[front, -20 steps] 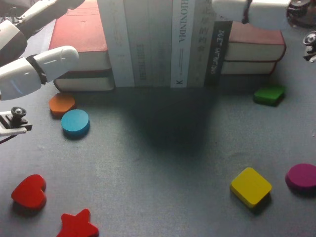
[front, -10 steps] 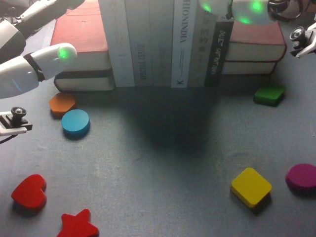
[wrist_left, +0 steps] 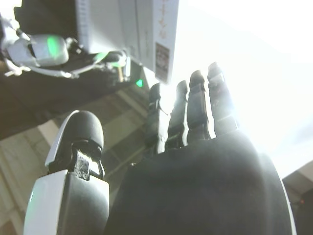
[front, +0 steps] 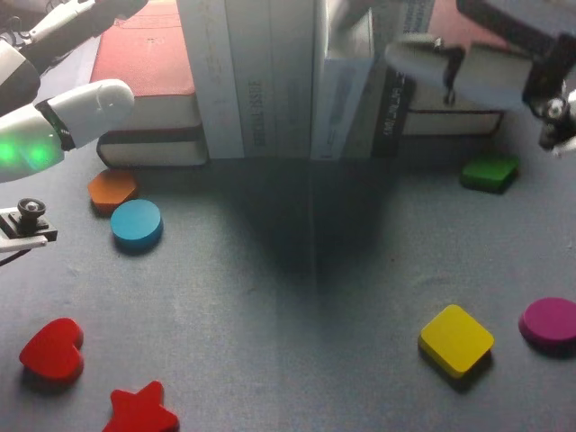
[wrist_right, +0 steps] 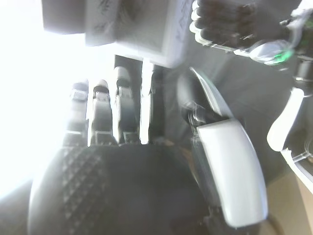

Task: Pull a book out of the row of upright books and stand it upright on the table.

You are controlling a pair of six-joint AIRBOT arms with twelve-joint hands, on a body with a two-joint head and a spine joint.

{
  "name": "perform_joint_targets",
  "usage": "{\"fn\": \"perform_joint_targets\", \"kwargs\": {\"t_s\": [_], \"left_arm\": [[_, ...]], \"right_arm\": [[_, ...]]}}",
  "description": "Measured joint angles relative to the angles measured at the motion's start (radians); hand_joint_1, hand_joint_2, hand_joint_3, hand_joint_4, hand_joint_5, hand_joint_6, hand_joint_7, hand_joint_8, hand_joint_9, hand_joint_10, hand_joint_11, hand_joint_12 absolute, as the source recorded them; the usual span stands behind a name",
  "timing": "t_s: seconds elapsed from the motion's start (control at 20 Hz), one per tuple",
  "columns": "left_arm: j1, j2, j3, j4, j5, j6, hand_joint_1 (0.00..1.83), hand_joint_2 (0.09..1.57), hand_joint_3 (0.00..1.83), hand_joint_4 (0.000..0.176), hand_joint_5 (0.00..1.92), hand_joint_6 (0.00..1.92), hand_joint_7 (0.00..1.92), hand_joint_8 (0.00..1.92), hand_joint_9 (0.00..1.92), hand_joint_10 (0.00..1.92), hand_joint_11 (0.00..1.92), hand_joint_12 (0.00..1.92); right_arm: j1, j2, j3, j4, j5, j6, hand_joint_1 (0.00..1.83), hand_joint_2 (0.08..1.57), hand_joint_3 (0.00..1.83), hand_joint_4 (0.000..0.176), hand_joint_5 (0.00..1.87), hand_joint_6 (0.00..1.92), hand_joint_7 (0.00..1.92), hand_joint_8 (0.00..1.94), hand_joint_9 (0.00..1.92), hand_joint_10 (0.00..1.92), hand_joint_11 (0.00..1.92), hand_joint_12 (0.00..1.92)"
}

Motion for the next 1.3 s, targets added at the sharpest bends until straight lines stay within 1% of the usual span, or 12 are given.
{"fn": "perform_joint_targets", "kwargs": {"t_s": [0.2,0.4,0.5,0.6,0.65,0.75,0.85,0.95,1.0,1.05,1.1,1.3], "left_arm": [[0.010,0.002,-0.004,-0.011,-0.006,0.000,0.24,1.37,0.00,0.060,0.19,0.00,0.00,0.00,0.00,0.00,0.00,0.00],[0.011,0.002,-0.004,-0.017,-0.010,0.000,0.27,1.36,0.00,0.067,0.20,0.00,0.00,0.00,0.00,0.00,0.00,0.00],[0.013,0.002,-0.004,-0.017,-0.011,0.000,0.28,1.37,0.00,0.065,0.20,0.00,0.00,0.00,0.00,0.00,0.00,0.00],[0.013,0.002,-0.004,-0.020,-0.013,0.000,0.30,1.37,0.00,0.061,0.21,0.01,0.01,0.00,0.00,0.00,0.00,0.00],[0.013,0.002,-0.004,-0.019,-0.014,0.000,0.28,1.37,0.00,0.061,0.21,0.01,0.01,0.00,0.00,0.00,0.00,0.00],[0.013,0.002,-0.004,-0.022,-0.014,0.001,0.30,1.36,0.00,0.056,0.21,0.01,0.01,0.00,0.00,0.00,0.00,0.00],[0.013,0.002,-0.004,-0.026,-0.015,0.001,0.30,1.36,0.00,0.065,0.21,0.00,0.00,0.00,0.00,0.00,0.00,0.00],[0.013,0.002,-0.004,-0.025,-0.015,0.001,0.26,1.37,0.00,0.057,0.20,0.00,0.00,0.00,0.00,0.00,0.00,0.00],[0.013,0.002,-0.004,-0.025,-0.015,0.001,0.25,1.36,0.00,0.058,0.20,0.00,0.00,0.00,0.00,0.00,0.00,0.00],[0.013,0.002,-0.004,-0.025,-0.015,0.001,0.26,1.36,0.00,0.061,0.20,0.00,0.00,0.00,0.00,0.00,0.00,0.00],[0.013,0.001,-0.004,-0.027,-0.015,0.001,0.26,1.36,0.00,0.067,0.20,0.00,0.00,0.00,0.00,0.00,0.00,0.00],[0.017,0.002,-0.004,-0.035,-0.017,0.001,0.29,1.36,0.00,0.070,0.20,0.00,0.00,0.00,0.00,0.00,0.00,0.00]], "right_arm": [[-0.090,0.019,-0.048,-0.050,0.108,0.049,0.05,1.41,0.00,0.000,0.83,0.47,0.23,0.00,0.00,0.00,0.00,0.00],[-0.134,0.032,-0.058,-0.048,0.164,0.071,0.05,1.41,0.00,0.000,0.84,0.39,0.27,0.01,0.00,0.00,0.00,0.00],[-0.134,0.032,-0.058,-0.051,0.165,0.072,0.01,1.41,0.00,0.000,0.68,0.23,0.22,0.00,0.00,0.00,0.00,0.00],[-0.124,0.034,-0.054,-0.060,0.160,0.074,0.10,1.40,0.00,0.000,0.26,0.04,0.06,0.00,0.00,0.00,0.00,0.00],[-0.119,0.042,-0.050,-0.067,0.156,0.079,0.33,1.38,0.00,0.046,0.07,0.01,0.01,0.00,0.00,0.00,0.00,0.00],[-0.107,0.072,-0.042,-0.071,0.145,0.086,0.58,1.33,0.00,0.066,0.01,0.00,0.00,0.00,0.00,0.00,0.00,0.00],[-0.070,0.096,-0.034,-0.087,0.108,0.103,0.84,1.27,0.00,0.059,0.00,0.00,0.00,0.00,0.00,0.00,0.00,0.00],[-0.008,0.105,-0.033,-0.143,0.065,0.108,0.95,1.23,0.00,0.078,0.00,0.00,0.00,0.00,0.00,0.00,0.00,0.00],[0.019,0.105,-0.033,-0.180,0.041,0.113,0.98,1.21,0.00,0.070,0.00,0.00,0.00,0.00,0.00,0.00,0.00,0.00],[0.073,0.105,-0.034,-0.253,-0.005,0.130,1.01,1.18,0.00,0.084,0.00,0.00,0.00,0.00,0.00,0.00,0.00,0.00],[0.111,0.105,-0.035,-0.313,-0.039,0.142,1.04,1.14,0.00,0.126,0.00,0.00,0.00,0.00,0.00,0.00,0.00,0.00],[0.269,0.104,-0.057,-0.551,-0.204,0.191,1.18,1.06,0.00,0.169,0.00,0.00,0.00,0.00,0.00,0.00,0.00,0.00]]}}
